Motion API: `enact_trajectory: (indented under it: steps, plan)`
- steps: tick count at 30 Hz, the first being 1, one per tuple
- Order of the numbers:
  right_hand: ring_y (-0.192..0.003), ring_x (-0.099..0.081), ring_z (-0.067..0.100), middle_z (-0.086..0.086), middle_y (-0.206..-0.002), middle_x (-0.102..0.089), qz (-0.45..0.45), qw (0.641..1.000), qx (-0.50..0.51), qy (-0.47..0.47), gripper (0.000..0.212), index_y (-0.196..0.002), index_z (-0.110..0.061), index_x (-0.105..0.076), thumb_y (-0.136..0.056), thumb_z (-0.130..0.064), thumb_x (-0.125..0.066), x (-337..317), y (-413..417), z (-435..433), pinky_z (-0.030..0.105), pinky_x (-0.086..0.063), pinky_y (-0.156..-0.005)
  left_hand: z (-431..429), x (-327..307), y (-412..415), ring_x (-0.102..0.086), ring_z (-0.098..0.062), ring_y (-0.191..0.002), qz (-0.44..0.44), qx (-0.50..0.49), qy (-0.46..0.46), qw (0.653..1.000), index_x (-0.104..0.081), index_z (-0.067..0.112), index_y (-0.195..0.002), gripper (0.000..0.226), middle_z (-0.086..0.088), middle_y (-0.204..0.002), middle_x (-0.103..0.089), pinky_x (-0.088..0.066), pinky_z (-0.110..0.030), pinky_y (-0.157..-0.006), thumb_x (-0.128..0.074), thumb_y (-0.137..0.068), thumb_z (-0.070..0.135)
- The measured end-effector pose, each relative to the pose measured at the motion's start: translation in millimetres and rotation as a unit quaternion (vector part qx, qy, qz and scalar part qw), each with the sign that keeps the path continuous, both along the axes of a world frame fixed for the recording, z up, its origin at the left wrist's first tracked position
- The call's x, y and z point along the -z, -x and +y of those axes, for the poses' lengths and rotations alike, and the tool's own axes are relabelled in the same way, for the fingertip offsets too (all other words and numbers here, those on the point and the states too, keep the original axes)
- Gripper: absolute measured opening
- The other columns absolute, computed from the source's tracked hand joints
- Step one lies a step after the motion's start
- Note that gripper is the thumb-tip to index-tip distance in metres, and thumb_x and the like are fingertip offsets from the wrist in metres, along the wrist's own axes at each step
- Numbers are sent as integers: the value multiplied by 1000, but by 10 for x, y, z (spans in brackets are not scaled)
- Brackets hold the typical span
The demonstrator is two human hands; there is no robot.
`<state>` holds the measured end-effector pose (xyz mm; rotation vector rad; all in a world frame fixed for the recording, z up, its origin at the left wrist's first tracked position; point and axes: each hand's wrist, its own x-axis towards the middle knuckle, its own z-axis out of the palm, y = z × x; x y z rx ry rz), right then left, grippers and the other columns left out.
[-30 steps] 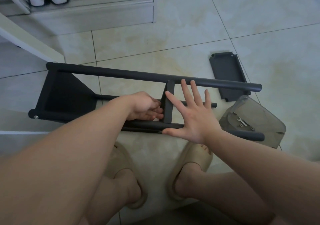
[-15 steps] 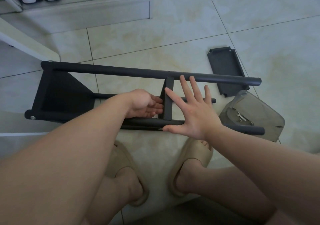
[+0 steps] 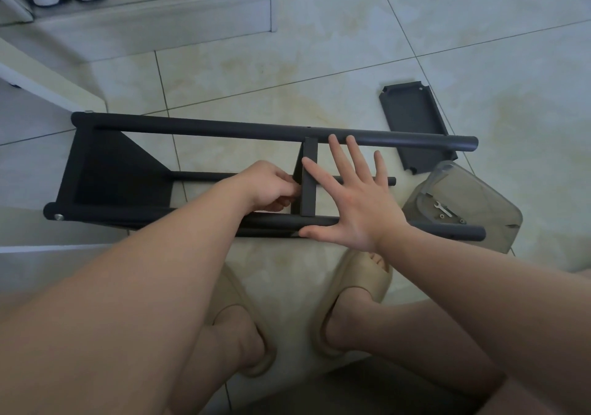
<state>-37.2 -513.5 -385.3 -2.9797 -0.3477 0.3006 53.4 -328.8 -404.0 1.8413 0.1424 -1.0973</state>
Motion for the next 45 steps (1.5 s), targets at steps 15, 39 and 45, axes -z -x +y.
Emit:
enact_trajectory:
  steps: [15, 39, 45]
  plan:
    - [-155, 15, 36, 10, -170, 10, -12, 1000, -3, 3, 107, -160, -41, -5, -72, -97, -28, 8, 7, -8, 71, -1, -118, -31, -80, 15, -75, -17, -81, 41, 79, 3, 996, -76, 9, -92, 22, -9, -91, -78, -59, -21, -74, -55, -88, 1]
    - [-155, 15, 36, 10, -170, 10, -12, 1000, -1, 1, 108, -161, -40, -5, -72, -97, -28, 8, 9, -7, 73, -4, -117, 3, -19, -64, -71, -19, -92, 144, 150, 18, 978, -76, 11, -92, 16, -8, -94, -76, -53, -27, -86, -62, -88, 6]
    - [-155, 15, 36, 10, -170, 10, -5, 1000, -1, 7, 108, -161, -40, -4, -72, -96, -28, -7, 12, -1, 72, -4, -117, -1, -36, -71, -70, -20, -104, 153, 155, 7, 976, -73, 7, -112, 25, -10, -111, -75, -52, -26, -87, -59, -92, 9]
